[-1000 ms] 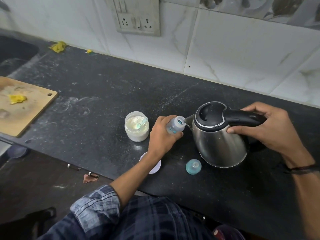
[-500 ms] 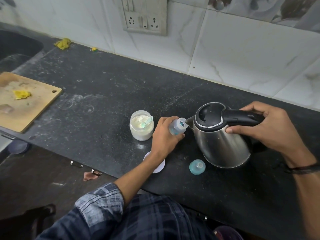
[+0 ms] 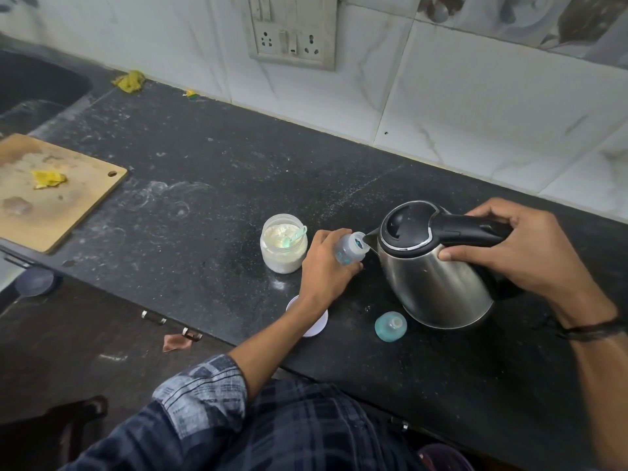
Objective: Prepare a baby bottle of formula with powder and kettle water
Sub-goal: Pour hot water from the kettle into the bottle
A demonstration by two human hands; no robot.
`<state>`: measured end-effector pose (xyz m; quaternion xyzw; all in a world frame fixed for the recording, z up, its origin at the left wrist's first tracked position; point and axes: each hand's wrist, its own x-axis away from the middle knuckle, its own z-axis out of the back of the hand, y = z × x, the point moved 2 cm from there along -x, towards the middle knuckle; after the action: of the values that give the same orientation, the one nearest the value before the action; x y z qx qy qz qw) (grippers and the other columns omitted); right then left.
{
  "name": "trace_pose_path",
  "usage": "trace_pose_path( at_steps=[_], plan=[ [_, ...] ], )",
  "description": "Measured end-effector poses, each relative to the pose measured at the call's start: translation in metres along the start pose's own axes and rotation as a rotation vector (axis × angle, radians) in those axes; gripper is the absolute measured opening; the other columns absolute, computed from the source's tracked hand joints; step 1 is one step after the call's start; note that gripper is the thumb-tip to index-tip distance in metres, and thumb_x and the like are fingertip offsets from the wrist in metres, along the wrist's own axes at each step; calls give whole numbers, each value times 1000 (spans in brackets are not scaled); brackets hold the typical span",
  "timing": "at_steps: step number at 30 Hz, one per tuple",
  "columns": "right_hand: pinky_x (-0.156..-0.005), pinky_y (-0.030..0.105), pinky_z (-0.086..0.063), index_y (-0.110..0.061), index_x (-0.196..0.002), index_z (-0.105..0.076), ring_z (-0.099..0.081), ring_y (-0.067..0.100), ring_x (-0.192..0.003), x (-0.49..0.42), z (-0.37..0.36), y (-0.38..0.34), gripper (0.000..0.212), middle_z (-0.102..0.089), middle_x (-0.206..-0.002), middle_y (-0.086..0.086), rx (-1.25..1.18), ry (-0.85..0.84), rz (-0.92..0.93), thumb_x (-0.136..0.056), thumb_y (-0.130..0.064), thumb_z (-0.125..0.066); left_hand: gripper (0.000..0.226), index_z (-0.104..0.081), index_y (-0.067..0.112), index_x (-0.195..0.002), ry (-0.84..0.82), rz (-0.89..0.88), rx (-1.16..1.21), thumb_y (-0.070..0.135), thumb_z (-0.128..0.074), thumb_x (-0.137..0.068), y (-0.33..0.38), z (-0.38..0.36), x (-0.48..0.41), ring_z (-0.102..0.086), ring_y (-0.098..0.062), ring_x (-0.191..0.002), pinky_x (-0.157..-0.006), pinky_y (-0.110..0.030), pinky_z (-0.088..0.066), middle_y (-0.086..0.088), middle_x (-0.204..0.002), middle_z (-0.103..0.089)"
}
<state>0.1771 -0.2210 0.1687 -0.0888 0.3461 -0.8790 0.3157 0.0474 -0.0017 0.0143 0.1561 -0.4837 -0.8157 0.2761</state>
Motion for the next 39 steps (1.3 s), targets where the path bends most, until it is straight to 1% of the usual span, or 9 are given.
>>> trace_pose_path(
  at_steps=[2,8,16,18,21,22,26,33,39],
  plan=[
    [-68,16,-48,-41,-92,-73,-68,0,-80,0,-1,-2,57,-74,-86,-21,10,-6,10,-45,-67,-92,62,-64,28,-130,3,-3,3,21,-89,-74,-1,1,0,-49,-1,-104,-95,-25,-42,10,-123,-53],
    [-64,10,-44,-42,-91,-71,-65,-2,-75,-2,-4,-9,57,-72,-83,-24,36,-16,18,-46,-70,-90,63,-64,25,-131,0,16,10,19,-90,-74,-3,4,1,-51,-4,-108,-99,-28,-45,6,-127,-55],
    [-64,8,-44,-44,-93,-71,-65,-6,-75,-2,-5,-16,67,-72,-83,-26,29,-16,-14,-42,-87,-81,63,-64,22,-130,11,39,27,17,-89,-73,-1,6,2,-49,-3,-103,-99,-29,-45,4,-126,-56],
    [-62,12,-46,-45,-93,-71,-65,-6,-76,-2,-5,-16,68,-72,-84,-27,39,-14,-16,-41,-89,-80,63,-63,22,-130,11,44,33,17,-89,-73,-1,7,2,-50,-4,-104,-99,-29,-45,4,-126,-56],
    [-63,25,-48,-46,-92,-70,-65,-7,-75,-3,-5,-15,66,-72,-83,-27,60,-4,-12,-41,-88,-80,61,-64,22,-129,13,45,42,17,-89,-73,0,7,3,-51,-6,-105,-99,-31,-46,3,-125,-56],
    [-62,24,-48,-47,-91,-70,-65,-6,-75,-3,-4,-14,66,-72,-83,-27,60,-3,-10,-41,-88,-80,61,-63,22,-128,13,46,44,16,-89,-73,0,7,2,-51,-6,-105,-99,-31,-46,3,-125,-56],
    [-62,10,-44,-45,-93,-71,-65,-6,-75,-4,-4,-14,68,-72,-83,-26,53,-6,-4,-41,-87,-80,60,-63,23,-128,7,48,46,17,-89,-74,0,7,2,-50,-5,-105,-99,-30,-45,4,-126,-55],
    [-64,9,-44,-43,-93,-71,-65,-4,-76,-5,-4,-10,63,-72,-83,-25,73,-18,9,-44,-79,-89,60,-63,24,-127,6,50,48,19,-90,-73,-2,5,1,-51,-6,-107,-98,-29,-45,5,-126,-55],
    [-64,10,-44,-44,-92,-71,-65,-4,-75,-6,-5,-7,59,-72,-83,-26,70,-16,6,-44,-73,-89,61,-64,24,-128,5,53,49,20,-90,-73,-3,4,0,-52,-5,-108,-96,-25,-43,6,-125,-56]
  ],
)
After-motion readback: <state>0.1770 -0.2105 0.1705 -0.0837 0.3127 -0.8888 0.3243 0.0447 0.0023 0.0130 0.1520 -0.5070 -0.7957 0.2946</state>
